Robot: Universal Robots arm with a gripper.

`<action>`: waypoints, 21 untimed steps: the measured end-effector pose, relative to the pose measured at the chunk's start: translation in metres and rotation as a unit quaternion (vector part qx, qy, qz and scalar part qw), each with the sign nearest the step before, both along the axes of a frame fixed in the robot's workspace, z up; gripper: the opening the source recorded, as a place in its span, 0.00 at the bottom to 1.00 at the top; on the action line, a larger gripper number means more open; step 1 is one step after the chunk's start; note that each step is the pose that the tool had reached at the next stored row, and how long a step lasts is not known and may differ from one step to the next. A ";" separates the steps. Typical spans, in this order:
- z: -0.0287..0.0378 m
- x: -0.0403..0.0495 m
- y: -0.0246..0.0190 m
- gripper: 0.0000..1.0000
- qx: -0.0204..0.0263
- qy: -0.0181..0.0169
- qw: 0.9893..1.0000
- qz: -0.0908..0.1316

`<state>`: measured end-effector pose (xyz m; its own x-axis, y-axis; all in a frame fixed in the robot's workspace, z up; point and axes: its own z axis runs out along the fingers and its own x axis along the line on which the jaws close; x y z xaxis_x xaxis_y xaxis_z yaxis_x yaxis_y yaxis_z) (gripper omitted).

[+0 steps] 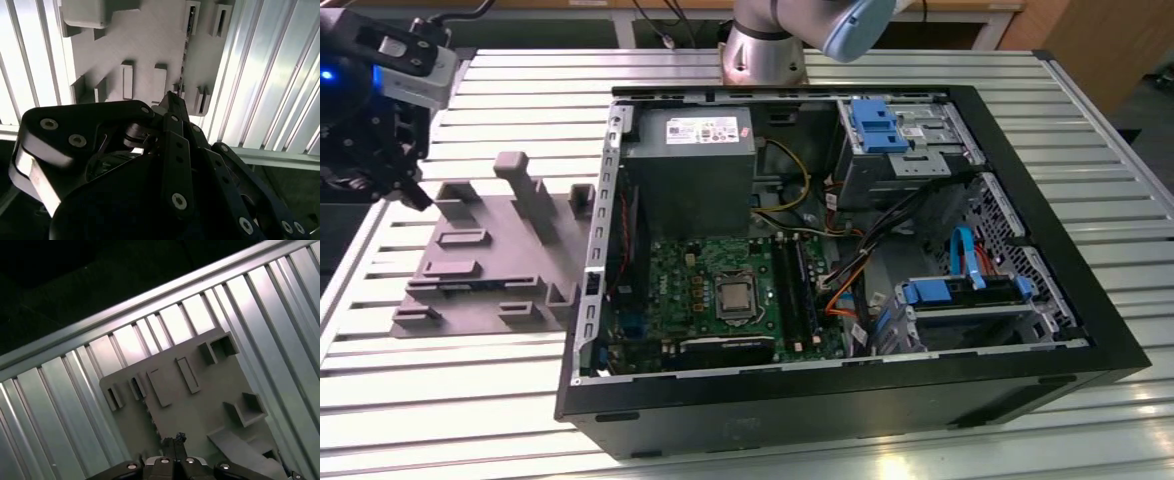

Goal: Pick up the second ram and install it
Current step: 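Pick up the second ram and move it above second insertion slot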

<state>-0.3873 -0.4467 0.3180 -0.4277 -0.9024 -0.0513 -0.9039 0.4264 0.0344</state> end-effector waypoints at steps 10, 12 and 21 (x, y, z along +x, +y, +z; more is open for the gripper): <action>-0.0051 0.0000 0.0000 0.11 0.000 0.000 0.996 0.091; -0.0061 0.0000 0.0000 0.11 0.000 0.001 0.994 0.109; -0.0095 0.0000 -0.0001 0.11 -0.003 0.005 0.985 0.172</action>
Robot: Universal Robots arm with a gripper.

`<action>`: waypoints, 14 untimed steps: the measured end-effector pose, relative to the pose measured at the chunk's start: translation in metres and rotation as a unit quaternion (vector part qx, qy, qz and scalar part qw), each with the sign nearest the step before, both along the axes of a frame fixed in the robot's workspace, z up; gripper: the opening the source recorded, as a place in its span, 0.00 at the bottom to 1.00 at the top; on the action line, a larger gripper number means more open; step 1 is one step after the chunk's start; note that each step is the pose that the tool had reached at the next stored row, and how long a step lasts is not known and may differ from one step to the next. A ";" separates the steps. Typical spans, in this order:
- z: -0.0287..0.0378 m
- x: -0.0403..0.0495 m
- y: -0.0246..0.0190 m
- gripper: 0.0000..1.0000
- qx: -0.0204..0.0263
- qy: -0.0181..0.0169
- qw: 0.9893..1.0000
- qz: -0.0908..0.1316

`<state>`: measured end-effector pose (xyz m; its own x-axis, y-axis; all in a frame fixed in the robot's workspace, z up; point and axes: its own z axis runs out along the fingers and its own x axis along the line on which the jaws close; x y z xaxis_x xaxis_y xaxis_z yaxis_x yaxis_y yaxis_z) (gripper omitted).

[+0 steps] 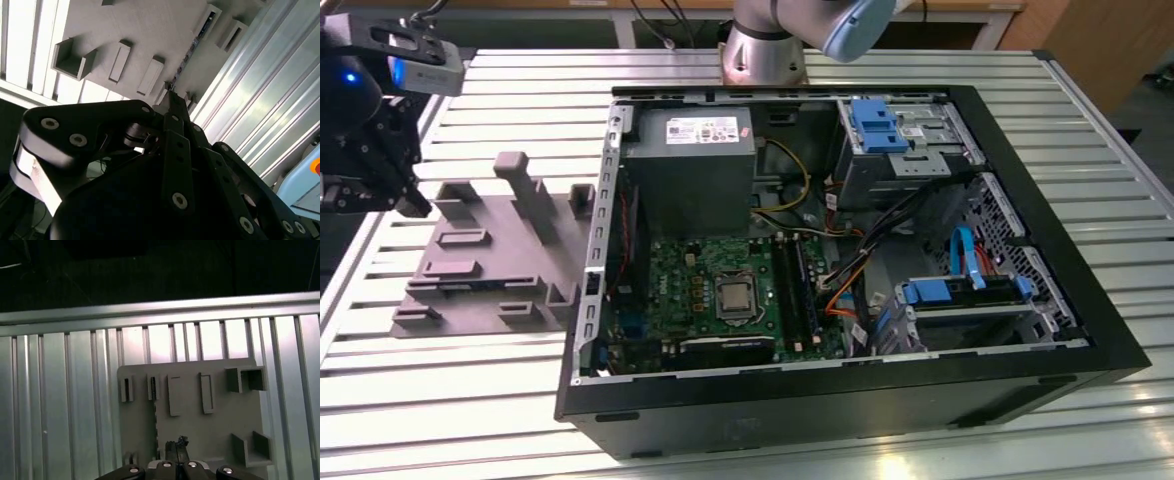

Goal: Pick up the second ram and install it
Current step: 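Pick up the second ram and move it above second insertion slot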

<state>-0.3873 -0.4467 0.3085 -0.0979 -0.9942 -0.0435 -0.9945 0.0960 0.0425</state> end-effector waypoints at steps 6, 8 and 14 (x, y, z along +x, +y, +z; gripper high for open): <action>-0.0020 0.0000 0.0001 0.11 -0.005 0.000 1.000 0.000; -0.0038 0.0000 0.0001 0.11 -0.005 0.000 1.000 0.000; -0.0089 0.0000 0.0001 0.11 -0.007 0.000 1.000 0.001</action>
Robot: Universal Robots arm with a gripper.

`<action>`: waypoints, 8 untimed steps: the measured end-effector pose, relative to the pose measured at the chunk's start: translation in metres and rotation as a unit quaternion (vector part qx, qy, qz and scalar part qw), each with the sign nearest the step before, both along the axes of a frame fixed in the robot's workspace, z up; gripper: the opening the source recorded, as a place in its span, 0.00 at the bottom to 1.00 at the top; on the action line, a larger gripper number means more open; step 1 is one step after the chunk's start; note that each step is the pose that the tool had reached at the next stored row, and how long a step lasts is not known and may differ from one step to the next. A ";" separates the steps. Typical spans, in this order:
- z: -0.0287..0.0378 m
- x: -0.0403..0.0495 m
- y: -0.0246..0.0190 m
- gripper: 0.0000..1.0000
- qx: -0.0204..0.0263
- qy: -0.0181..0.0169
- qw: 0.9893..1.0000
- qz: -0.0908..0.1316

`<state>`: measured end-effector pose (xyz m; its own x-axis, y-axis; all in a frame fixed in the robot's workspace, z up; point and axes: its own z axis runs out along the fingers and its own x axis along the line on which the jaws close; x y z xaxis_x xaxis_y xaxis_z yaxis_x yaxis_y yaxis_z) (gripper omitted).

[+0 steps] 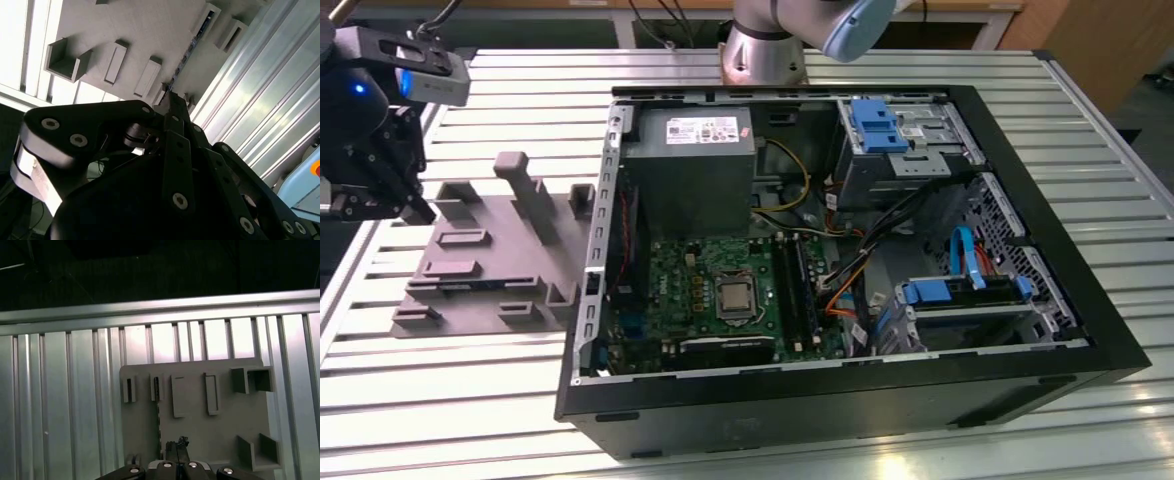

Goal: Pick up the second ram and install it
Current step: 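Pick up the second ram and move it above second insertion slot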

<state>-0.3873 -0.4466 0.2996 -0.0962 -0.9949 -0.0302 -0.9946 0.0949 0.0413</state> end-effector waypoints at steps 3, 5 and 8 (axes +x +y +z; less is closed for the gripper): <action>-0.0031 0.0000 0.0000 0.11 0.000 0.000 1.000 0.001; -0.0063 0.0000 0.0000 0.11 0.000 0.000 1.000 0.001; -0.0114 0.0000 0.0000 0.11 0.000 0.000 1.000 0.002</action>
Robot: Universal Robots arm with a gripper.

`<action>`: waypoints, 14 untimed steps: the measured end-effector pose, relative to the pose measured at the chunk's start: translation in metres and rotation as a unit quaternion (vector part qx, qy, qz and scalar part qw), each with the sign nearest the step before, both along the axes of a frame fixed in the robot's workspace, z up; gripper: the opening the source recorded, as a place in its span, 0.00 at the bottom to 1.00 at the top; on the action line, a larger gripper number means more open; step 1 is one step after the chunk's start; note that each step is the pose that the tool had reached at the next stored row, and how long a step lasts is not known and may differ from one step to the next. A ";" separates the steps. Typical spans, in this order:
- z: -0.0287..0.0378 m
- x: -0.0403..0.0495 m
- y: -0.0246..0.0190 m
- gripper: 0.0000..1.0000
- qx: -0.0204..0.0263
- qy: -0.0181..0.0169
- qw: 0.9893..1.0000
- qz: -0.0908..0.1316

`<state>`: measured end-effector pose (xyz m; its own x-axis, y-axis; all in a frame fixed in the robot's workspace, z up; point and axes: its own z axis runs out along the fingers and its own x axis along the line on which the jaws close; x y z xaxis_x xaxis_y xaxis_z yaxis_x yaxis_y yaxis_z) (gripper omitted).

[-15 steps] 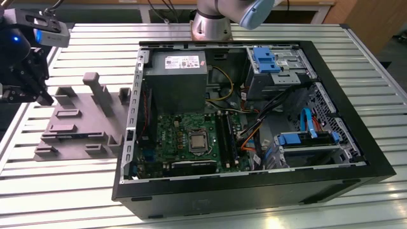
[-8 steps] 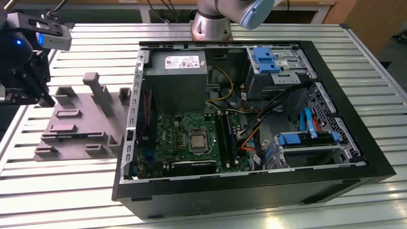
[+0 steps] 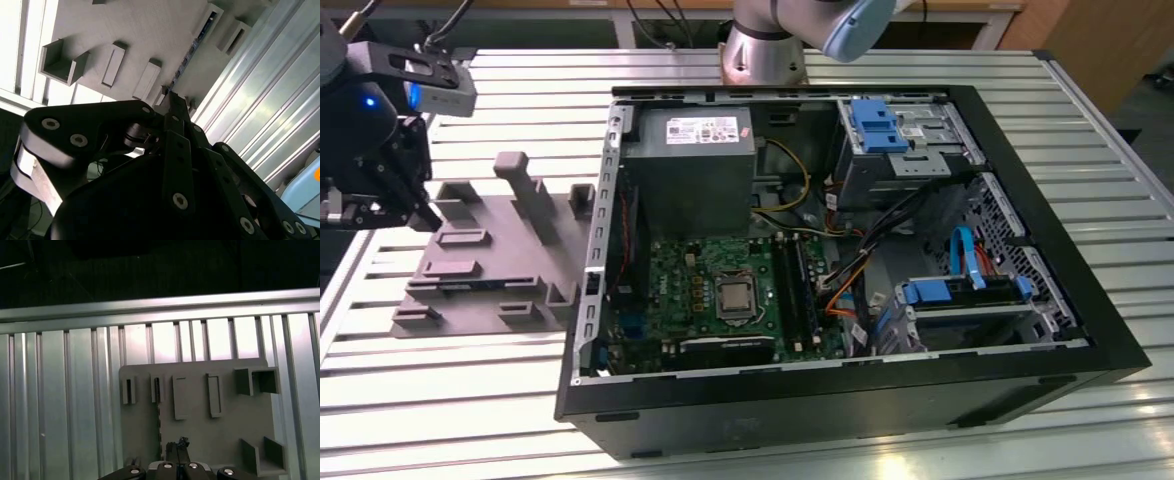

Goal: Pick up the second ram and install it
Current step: 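Pick up the second ram and move it above second insertion slot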

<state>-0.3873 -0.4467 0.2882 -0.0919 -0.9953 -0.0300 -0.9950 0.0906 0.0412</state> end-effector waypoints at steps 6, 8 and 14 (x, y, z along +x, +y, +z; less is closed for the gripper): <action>-0.0085 -0.0003 -0.0001 0.11 0.000 0.000 1.000 0.004; -0.0111 -0.0004 -0.0002 0.11 0.000 0.000 1.000 0.006; -0.0177 -0.0004 -0.0003 0.11 -0.003 0.000 1.000 0.019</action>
